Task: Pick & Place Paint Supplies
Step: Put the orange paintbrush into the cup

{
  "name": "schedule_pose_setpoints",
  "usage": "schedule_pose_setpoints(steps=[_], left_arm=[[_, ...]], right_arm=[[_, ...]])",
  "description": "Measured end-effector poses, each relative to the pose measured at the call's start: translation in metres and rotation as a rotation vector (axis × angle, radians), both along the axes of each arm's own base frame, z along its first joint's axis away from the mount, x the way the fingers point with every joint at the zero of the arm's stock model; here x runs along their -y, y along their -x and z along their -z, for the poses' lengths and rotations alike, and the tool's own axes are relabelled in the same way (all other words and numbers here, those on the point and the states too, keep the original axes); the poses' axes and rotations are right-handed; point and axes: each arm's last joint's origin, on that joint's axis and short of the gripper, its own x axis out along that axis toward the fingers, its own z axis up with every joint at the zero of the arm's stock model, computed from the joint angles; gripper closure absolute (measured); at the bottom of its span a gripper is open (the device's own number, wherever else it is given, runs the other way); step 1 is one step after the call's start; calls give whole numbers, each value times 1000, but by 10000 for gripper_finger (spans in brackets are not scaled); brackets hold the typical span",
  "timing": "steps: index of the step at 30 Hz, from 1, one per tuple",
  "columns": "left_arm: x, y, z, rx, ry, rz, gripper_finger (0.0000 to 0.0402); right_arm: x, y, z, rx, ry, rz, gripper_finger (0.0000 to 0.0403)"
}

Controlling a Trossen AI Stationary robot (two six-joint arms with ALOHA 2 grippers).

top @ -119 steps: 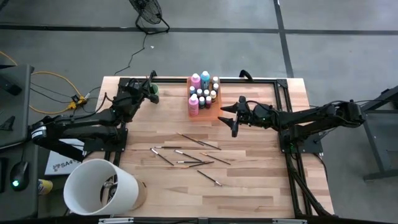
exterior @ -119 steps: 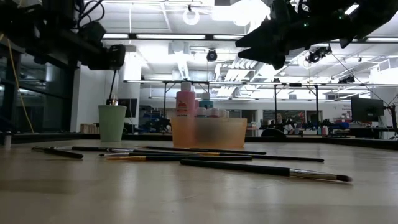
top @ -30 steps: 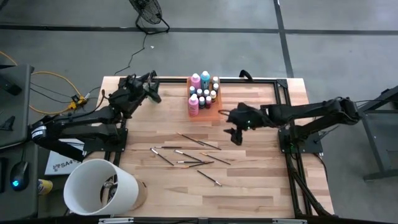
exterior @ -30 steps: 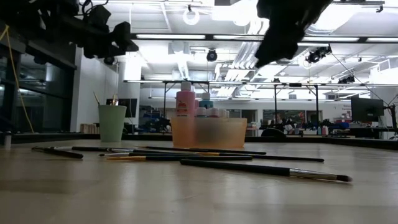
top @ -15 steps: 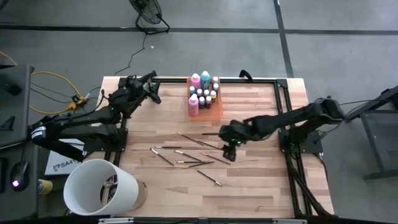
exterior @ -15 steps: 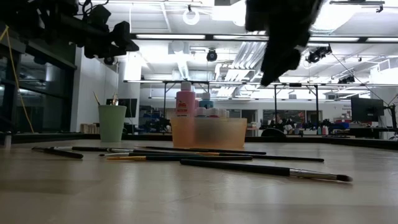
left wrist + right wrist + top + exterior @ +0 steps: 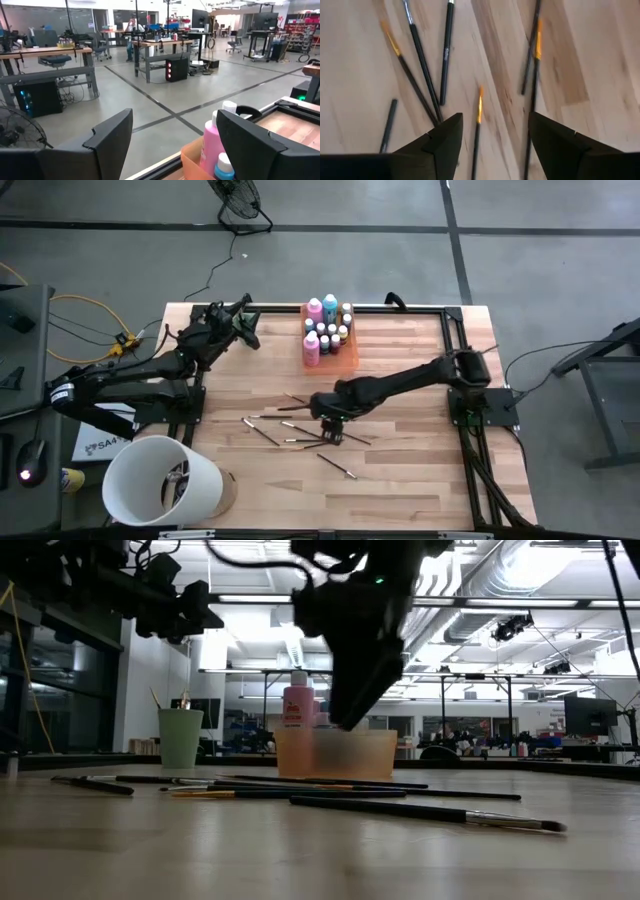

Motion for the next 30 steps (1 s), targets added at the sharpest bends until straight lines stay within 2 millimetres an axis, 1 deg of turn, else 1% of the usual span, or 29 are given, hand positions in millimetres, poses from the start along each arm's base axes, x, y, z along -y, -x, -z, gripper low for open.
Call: schedule_pose_setpoints(steps=[2,5,10,14,18,21,30], left_arm=[[0,0,1,-9,5,0,122],[0,0,2,-15,8,0,122],[0,0,3,-27,14,0,122],[0,0,4,-39,19,0,122],[0,0,4,-37,19,-1,122],[0,0,4,-38,19,-1,122],[0,0,4,-37,19,-1,122]], right_arm=[[-1,-8,6,-4,1,-8,193],[-3,-13,15,-26,0,-21,209],[-7,-17,26,-34,12,-35,232],[-17,-17,33,-35,66,-80,249],[-24,-17,36,-31,99,-80,264],[-24,-21,37,-1,86,-49,274],[-19,-24,51,-28,84,-28,297]])
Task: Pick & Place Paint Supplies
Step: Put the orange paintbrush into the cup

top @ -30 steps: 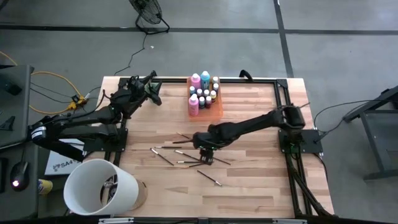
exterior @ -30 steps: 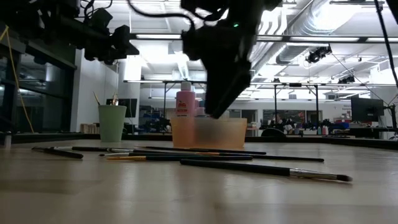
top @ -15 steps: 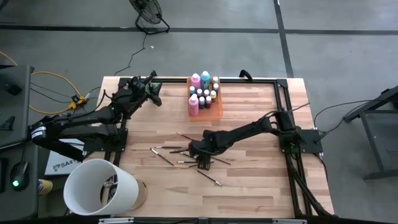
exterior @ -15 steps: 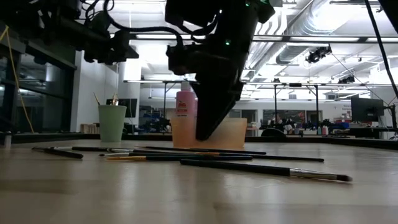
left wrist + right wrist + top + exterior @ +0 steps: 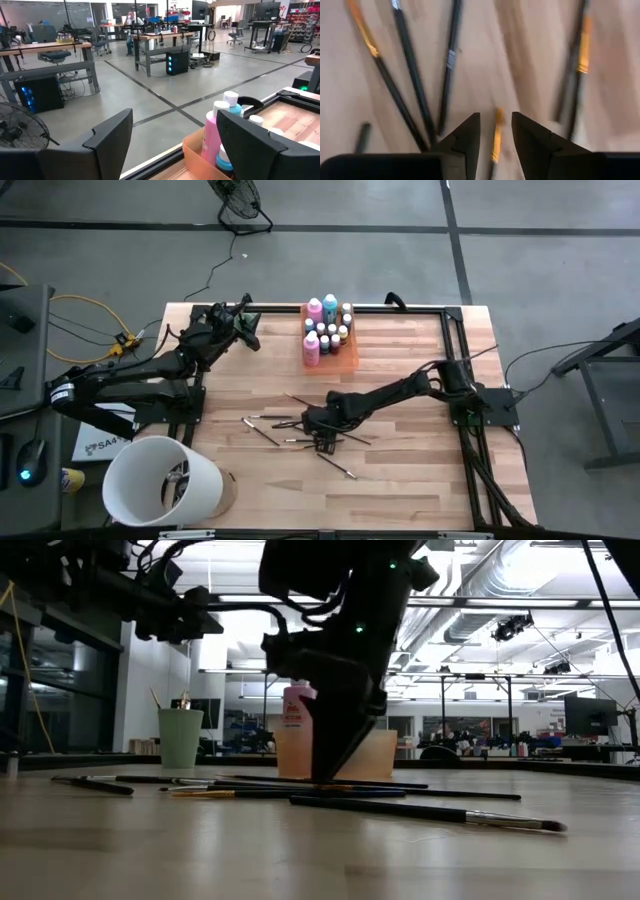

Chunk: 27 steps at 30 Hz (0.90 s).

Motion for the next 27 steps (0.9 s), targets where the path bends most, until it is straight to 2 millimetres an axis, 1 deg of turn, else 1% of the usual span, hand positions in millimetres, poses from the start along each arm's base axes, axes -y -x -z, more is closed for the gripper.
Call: schedule_pose_setpoints(steps=[5,12,27], left_arm=[[0,0,0,0,0,0,122],[0,0,0,0,0,0,122],[0,0,0,0,0,-6,122]], right_arm=[[2,-1,4,-14,-10,17,300],[2,-2,6,-14,-29,12,305],[7,-2,7,-28,-65,14,351]])
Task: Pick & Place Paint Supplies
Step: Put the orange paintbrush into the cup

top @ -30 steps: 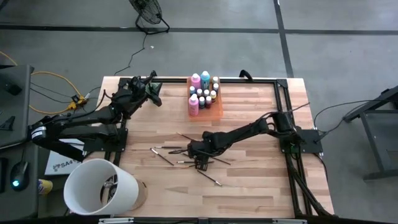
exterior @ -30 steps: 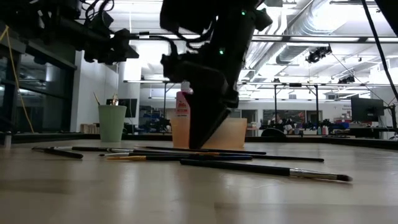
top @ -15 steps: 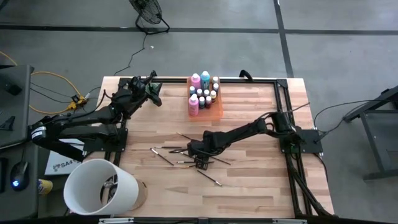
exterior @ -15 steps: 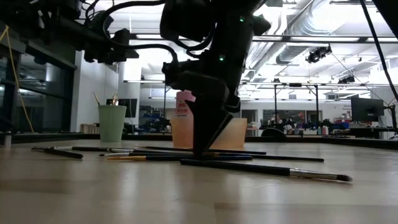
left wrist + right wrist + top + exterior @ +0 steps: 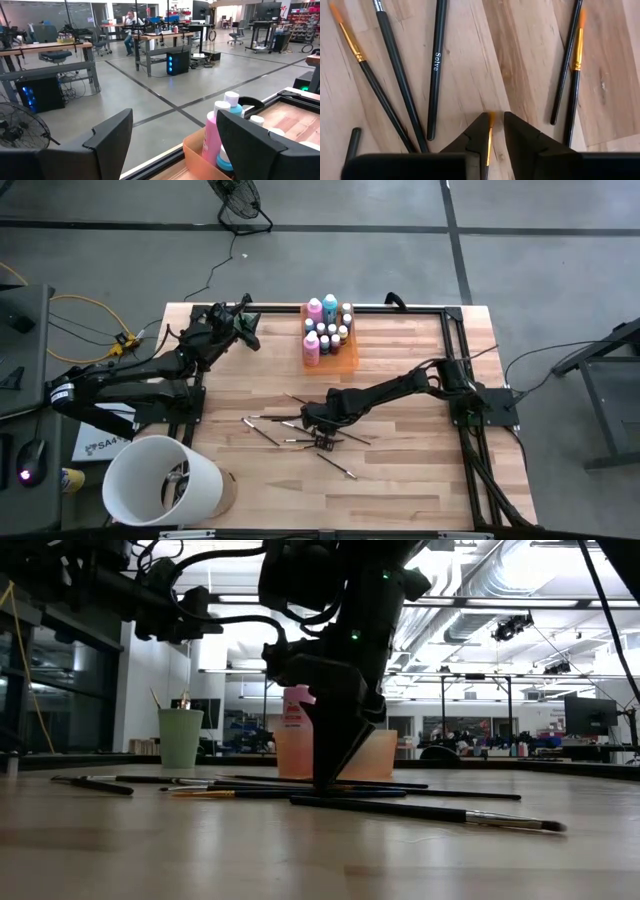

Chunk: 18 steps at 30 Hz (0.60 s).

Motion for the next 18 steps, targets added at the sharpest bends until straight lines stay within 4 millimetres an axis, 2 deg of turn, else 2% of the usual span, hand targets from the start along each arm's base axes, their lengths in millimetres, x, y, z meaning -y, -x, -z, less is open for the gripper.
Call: schedule_pose_setpoints(steps=[8,14,18], left_arm=[[0,0,0,0,0,0,122],[0,0,0,0,0,0,122],[0,0,0,0,0,0,122]], right_arm=[[0,-1,12,-34,-36,-9,368],[-1,-1,13,-41,-52,-6,395],[-1,0,13,-43,-66,18,399]])
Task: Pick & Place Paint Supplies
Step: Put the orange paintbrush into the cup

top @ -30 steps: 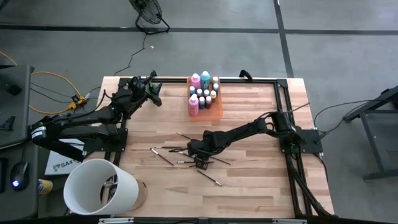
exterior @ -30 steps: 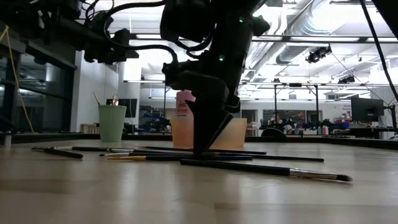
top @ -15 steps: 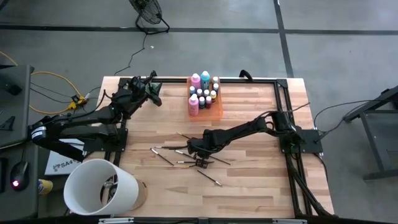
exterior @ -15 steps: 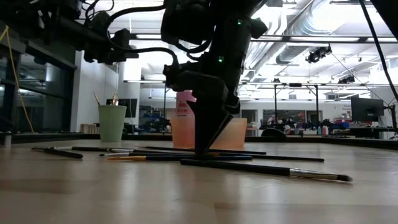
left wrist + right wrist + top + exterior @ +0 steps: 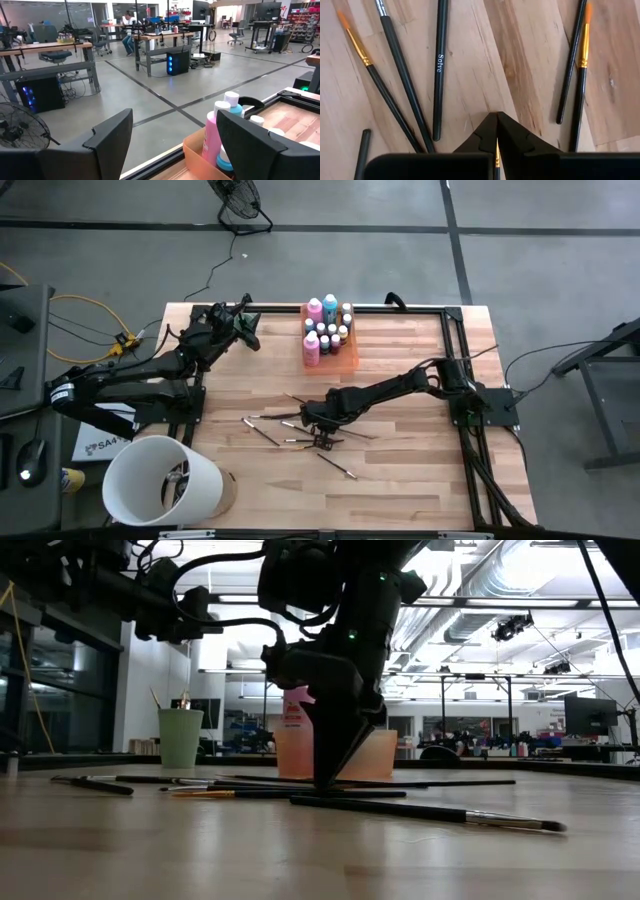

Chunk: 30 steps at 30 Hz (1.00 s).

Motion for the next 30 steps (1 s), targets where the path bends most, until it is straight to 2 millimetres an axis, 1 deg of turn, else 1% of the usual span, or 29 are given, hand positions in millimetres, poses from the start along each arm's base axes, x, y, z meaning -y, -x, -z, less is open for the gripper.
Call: schedule_pose_setpoints(steps=[3,7,10,15,19,22,26,30], left_arm=[[0,0,0,0,0,0,122],[0,0,0,0,0,0,122],[0,0,0,0,0,0,122],[0,0,0,1,0,0,122],[0,0,0,1,0,1,122],[0,0,0,1,-2,21,122],[2,-2,0,0,-6,95,122],[4,-5,0,-4,-13,217,122]], right_arm=[[0,0,-1,1,-2,7,399],[-1,1,-12,32,-7,6,399],[-1,4,-22,48,-8,1,400],[-1,3,-48,150,13,-8,400],[2,1,-58,212,61,-11,400],[8,2,-76,279,110,2,400],[21,7,-101,342,245,25,400],[39,16,-137,439,380,51,400]])
